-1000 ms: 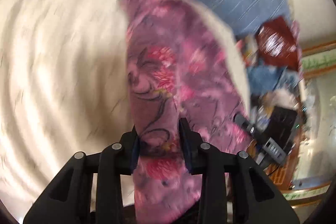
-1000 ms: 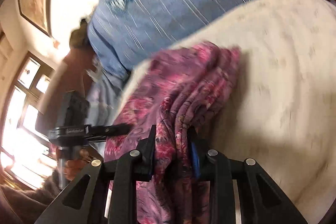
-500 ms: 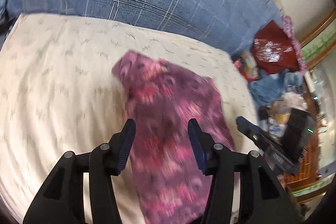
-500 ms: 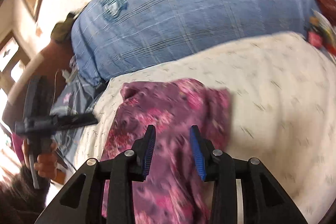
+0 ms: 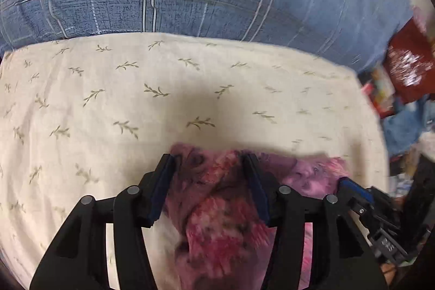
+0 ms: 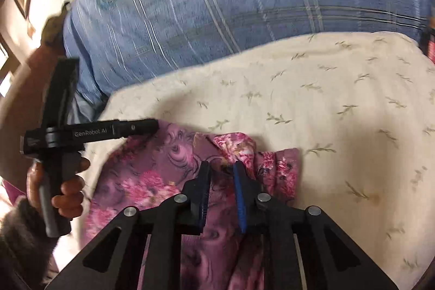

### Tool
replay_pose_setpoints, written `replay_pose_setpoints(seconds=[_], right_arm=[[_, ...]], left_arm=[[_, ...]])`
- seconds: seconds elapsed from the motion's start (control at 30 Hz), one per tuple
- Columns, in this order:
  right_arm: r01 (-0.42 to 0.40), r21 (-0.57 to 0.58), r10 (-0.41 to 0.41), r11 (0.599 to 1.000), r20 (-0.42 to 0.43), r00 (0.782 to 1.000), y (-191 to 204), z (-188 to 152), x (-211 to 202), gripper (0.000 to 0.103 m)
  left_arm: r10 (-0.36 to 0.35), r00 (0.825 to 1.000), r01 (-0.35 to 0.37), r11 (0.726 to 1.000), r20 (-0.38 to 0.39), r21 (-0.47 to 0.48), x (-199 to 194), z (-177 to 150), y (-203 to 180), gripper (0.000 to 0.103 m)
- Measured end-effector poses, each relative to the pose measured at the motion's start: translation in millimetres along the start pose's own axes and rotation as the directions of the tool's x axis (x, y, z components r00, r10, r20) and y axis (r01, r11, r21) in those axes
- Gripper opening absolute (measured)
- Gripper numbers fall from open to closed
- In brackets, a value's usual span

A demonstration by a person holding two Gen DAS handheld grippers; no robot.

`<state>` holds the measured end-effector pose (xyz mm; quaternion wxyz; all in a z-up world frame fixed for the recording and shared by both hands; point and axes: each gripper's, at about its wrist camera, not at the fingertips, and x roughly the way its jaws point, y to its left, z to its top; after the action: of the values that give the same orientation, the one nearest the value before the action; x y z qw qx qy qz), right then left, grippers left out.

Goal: Fold small clothes

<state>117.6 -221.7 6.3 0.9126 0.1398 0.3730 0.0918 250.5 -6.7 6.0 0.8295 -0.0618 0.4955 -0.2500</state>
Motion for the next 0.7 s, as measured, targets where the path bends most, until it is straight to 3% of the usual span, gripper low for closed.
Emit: replay_pose_setpoints(seconds=[0.1,0.17,0.23,0.3,0.33,0.4,0.5,0.57,0.63,0.7], right_arm=[[-0.102,0.002,0.101,0.995,0.022,0.995,3,-17,-34,0.025],[-0.102,-0.048,0.103,0.994,0.022,0.994,11,-39,-51,0.037],[-0.054,-0.091,0.054,0.994,-0.003,0.999,18,-65,-53,0.053],[0.026,-0.104,-0.033,0.994,-0.064,0.997,21,-83,-35,0.052],[0.054,-0.108,-0.057,0.993,-0.029,0.998,22,-91,-33,0.053],[0.085,-0.084,-0.087,0.993,-0.020,0.996,28,-89,-34,0.054],[0.123,-0.067,-0.123,0.990,-0.009,0.992,37,-85,-55,0.055],[0.166,-0.071,-0.165,0.984,0.015,0.986,36,-92,-74,0.078],[0.217,-0.072,-0.218,0.974,-0.016,0.976,31,-102,-76,0.087],[0.274,-0.079,-0.282,0.959,-0.125,0.951,22,-119,-57,0.093]], left_arm=[[-0.023,0.999,0.020,0.997,0.042,0.075,-41,-33,-5,0.053],[-0.005,0.998,-0.004,0.991,0.064,0.131,-61,-66,-11,0.059],[0.007,0.998,-0.015,0.990,0.058,0.138,-64,-100,-15,0.073],[0.019,1.000,-0.017,0.994,-0.013,0.109,-44,-132,-15,0.075],[0.014,0.999,-0.009,0.995,-0.050,0.096,-33,-141,-14,0.075],[0.029,1.000,-0.028,0.997,-0.008,0.076,-36,-152,-15,0.075],[0.075,0.997,-0.077,0.989,0.022,0.124,-63,-155,-26,0.075],[0.099,0.991,-0.111,0.984,0.088,0.139,-79,-164,-29,0.077],[0.119,0.988,-0.132,0.982,0.100,0.134,-79,-173,-30,0.084],[0.147,0.988,-0.151,0.983,0.053,0.100,-58,-180,-26,0.085]])
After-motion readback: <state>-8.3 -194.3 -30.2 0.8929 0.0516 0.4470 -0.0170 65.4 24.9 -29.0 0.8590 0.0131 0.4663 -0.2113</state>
